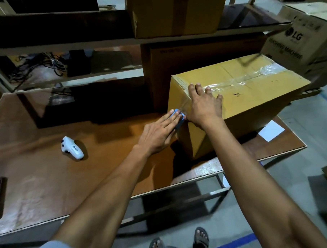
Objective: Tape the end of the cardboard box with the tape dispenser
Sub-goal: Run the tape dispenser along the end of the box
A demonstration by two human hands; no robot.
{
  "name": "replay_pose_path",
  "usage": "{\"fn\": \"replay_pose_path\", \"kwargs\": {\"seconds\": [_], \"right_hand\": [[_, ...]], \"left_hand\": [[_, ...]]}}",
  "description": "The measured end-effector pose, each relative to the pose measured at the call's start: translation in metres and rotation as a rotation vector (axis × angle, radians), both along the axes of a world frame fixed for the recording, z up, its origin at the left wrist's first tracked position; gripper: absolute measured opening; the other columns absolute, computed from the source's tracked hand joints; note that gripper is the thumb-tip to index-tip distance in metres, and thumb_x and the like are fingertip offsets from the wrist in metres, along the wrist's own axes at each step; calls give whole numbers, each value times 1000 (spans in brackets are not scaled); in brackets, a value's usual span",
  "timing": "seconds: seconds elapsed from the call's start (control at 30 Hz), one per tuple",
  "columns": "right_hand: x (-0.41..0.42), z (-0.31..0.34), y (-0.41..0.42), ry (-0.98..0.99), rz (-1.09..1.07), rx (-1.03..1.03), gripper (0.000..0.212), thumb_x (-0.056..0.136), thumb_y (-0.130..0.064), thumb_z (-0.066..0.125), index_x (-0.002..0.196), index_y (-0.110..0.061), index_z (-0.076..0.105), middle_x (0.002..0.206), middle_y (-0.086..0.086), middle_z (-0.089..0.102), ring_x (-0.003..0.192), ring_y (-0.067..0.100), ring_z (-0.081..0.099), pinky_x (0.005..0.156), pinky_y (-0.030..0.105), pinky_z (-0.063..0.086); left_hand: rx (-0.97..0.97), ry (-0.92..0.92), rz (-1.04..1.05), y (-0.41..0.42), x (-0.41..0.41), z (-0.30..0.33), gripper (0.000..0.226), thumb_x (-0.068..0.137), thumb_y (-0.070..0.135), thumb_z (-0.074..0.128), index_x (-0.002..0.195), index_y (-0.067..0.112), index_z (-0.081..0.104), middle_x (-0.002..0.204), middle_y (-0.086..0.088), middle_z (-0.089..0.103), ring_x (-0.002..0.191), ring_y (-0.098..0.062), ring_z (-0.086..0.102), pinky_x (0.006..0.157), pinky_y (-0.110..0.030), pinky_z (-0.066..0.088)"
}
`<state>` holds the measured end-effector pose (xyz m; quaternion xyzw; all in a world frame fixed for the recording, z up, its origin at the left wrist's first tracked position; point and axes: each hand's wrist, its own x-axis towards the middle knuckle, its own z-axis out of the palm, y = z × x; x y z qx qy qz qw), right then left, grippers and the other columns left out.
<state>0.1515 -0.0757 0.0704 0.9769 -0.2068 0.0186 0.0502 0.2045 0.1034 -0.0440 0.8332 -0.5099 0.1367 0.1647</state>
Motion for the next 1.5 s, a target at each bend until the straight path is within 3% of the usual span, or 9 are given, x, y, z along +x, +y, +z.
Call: {"fn": "replay_pose_path", "kwargs": {"seconds": [0.2,0.37,0.53,0.77,0.97,1.1,1.27,1.5], "right_hand": [[0,0,2,-9,-17,-13,112,88,-59,73,168,-25,4,177,4,13,161,38,17,121,68,26],[1,0,3,-10,-32,-18,113,87,-60,74,168,-26,4,177,4,13,161,38,16,121,68,26],[1,-1,5,-19,-38,-16,112,87,-58,75,168,-26,4,176,4,13,161,38,16,122,68,26],[-1,1,7,-10,-45,-9,117,84,-60,78,168,-26,4,176,5,13,161,39,16,122,67,26],[-2,1,8,-6,-36,-23,122,80,-58,83,168,-26,4,176,6,15,160,40,18,120,68,27],[-2,1,8,-26,-34,3,117,85,-52,81,168,-25,4,176,6,14,160,39,17,121,69,25],[-4,2,9,-20,-35,8,127,83,-56,80,168,-19,-7,177,9,6,162,39,11,123,69,22],[-8,2,12,-41,15,-11,119,90,-50,75,167,-15,-8,176,15,2,162,38,6,125,66,17]], "left_hand": [[-14,48,3,-4,1,-1,57,111,25,54,164,9,46,172,-5,43,162,-21,36,122,-36,43],[24,84,15,-5,2,3,61,110,35,35,166,11,44,172,-5,43,162,-20,36,123,-38,45],[22,91,26,-4,2,12,56,110,27,55,163,12,49,168,-6,49,159,-22,41,120,-37,45],[96,204,94,-4,-7,35,57,115,31,47,170,21,37,176,1,37,163,-17,31,127,-36,33],[126,170,98,-4,-11,25,59,112,29,48,169,18,38,175,0,38,163,-18,33,126,-41,40],[102,64,123,-2,-11,21,58,114,34,47,169,18,39,175,0,39,163,-19,33,115,-39,49],[48,-60,130,8,-12,12,57,112,34,58,164,13,48,169,-6,47,158,-23,44,98,-33,60],[12,-15,150,24,-12,7,57,114,40,48,167,18,43,173,-5,42,160,-24,41,91,-36,63]]}}
